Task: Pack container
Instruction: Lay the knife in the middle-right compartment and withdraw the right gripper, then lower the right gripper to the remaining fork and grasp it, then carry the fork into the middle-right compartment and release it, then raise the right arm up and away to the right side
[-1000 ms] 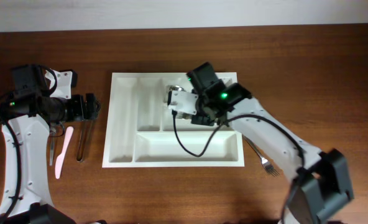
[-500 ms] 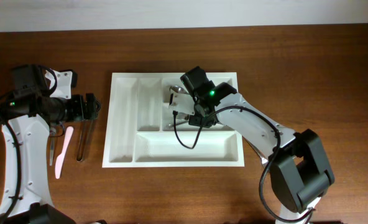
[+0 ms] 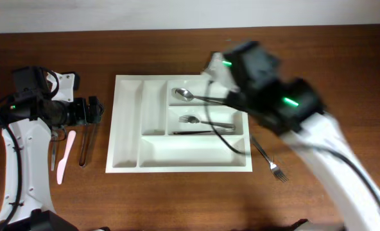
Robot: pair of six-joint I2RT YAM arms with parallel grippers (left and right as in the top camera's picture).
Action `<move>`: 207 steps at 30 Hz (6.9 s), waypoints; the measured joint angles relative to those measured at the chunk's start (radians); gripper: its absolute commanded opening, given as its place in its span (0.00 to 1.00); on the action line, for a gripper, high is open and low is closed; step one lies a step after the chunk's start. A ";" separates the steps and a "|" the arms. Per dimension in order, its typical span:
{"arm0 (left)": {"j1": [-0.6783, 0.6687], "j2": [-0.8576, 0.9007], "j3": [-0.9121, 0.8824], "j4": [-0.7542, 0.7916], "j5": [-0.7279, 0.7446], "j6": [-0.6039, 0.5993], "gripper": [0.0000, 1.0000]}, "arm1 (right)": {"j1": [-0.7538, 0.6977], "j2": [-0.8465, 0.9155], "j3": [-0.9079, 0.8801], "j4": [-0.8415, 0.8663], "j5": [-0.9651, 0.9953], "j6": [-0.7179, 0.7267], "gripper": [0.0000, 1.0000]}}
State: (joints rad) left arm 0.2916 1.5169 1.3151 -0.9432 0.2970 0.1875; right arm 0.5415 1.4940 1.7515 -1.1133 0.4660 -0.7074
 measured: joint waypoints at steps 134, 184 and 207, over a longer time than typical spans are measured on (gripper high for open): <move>0.000 0.000 0.000 0.000 0.003 0.000 0.99 | -0.067 0.053 0.306 0.030 -0.185 0.521 0.83; 0.000 0.000 0.000 0.000 0.003 0.000 0.99 | -0.340 0.050 0.307 0.027 -0.175 0.711 0.99; 0.000 0.000 0.000 0.000 0.003 0.000 0.99 | -0.340 0.050 0.307 -0.010 -0.175 0.711 0.99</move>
State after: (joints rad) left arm 0.2916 1.5169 1.3151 -0.9432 0.3000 0.1875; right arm 0.2016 1.5436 2.0583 -1.1229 0.2913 0.0040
